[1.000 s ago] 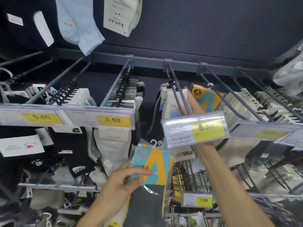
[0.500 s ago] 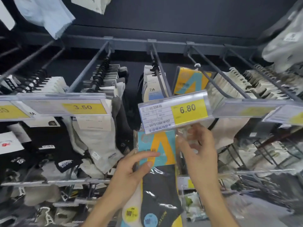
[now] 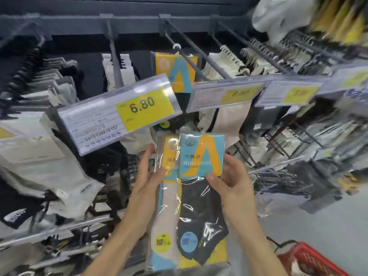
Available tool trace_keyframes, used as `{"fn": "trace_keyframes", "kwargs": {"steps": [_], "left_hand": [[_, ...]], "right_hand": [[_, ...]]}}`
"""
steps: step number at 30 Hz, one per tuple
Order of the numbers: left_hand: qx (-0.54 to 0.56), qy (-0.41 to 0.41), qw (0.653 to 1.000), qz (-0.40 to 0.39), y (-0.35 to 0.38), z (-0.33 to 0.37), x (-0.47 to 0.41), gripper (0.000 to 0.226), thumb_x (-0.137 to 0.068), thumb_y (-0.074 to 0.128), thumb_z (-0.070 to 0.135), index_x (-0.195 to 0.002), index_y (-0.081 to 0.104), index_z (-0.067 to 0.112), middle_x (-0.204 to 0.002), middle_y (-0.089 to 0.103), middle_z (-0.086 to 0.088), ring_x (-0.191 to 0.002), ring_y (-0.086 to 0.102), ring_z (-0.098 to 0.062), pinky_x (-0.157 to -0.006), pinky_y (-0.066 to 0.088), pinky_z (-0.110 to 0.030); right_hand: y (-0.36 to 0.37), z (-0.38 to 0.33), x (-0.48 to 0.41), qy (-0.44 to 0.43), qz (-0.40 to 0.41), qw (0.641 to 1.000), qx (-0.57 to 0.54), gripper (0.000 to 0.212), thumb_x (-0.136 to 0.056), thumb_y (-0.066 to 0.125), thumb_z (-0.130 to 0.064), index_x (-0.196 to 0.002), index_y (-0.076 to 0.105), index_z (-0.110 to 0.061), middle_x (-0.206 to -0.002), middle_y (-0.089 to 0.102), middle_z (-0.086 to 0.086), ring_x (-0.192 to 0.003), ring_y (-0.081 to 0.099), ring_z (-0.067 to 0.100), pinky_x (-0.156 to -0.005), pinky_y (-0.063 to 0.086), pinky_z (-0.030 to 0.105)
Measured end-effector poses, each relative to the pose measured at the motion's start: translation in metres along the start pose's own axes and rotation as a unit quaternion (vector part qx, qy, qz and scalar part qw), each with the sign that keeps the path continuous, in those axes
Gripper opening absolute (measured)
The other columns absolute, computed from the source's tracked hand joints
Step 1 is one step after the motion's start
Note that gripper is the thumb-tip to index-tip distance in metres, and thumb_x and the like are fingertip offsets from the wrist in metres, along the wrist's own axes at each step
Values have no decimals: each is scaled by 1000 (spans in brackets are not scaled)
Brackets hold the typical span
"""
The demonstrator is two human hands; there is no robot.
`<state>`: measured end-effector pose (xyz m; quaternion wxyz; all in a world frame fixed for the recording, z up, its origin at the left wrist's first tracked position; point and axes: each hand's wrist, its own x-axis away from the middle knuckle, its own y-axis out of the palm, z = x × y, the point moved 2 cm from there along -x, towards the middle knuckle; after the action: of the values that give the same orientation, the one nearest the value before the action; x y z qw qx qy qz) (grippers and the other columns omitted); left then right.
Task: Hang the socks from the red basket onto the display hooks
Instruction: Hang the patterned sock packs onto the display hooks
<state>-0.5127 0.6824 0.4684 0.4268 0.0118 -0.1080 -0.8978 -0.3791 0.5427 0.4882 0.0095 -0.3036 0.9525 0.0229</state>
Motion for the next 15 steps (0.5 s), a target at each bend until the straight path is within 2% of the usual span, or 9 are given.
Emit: {"fn": "trace_keyframes", "kwargs": {"steps": [2, 4, 7, 8, 12, 15], "left_hand": [[30, -14, 999, 5, 6, -1, 1, 69, -76, 73, 41, -140, 49, 49, -130, 67, 17, -119, 65, -9, -110, 42, -44], [38, -8, 999, 17, 13, 0, 1, 69, -81, 74, 34, -145, 48, 32, -131, 68, 4, -122, 64, -19, -109, 44, -47], [27, 10, 998, 47, 17, 5, -2, 67, -81, 67, 22, -144, 46, 18, -128, 70, 0, -122, 64, -27, -103, 51, -44], [21, 12, 998, 51, 17, 7, -4, 66, -81, 68, 21, -144, 46, 16, -127, 70, 0, -121, 64, -27, -101, 52, -43], [3, 18, 998, 68, 9, 13, -8, 57, -82, 77, 28, -133, 53, 19, -125, 69, 0, -121, 63, -27, -105, 47, -56], [0, 37, 996, 76, 0, 17, -13, 48, -80, 73, 30, -126, 59, 27, -123, 71, 2, -121, 64, -25, -101, 49, -48]], "right_hand": [[-4, 2, 1, 14, 17, 999, -26, 42, -84, 71, 5, -112, 59, -24, -102, 74, -9, -97, 69, 7, -78, 53, 17], [-4, 1, 1, 20, -9, 1000, -2, 37, -85, 71, 2, -109, 60, -23, -101, 74, -12, -95, 69, 7, -76, 53, 17], [-1, -3, -3, 17, -44, 998, 35, 31, -85, 73, -3, -106, 63, -25, -100, 73, -11, -92, 68, 6, -76, 53, 17], [1, -6, -5, 20, -56, 998, 32, 31, -86, 73, -4, -106, 63, -25, -102, 73, -11, -94, 67, 6, -77, 53, 17], [9, -9, -20, 48, -123, 991, -22, 28, -91, 67, -8, -115, 60, -19, -110, 73, -6, -104, 67, 8, -81, 53, 18], [12, -12, -41, 44, -121, 989, -76, 26, -88, 63, -4, -112, 60, -13, -109, 74, 1, -103, 69, 13, -79, 54, 22]]}}
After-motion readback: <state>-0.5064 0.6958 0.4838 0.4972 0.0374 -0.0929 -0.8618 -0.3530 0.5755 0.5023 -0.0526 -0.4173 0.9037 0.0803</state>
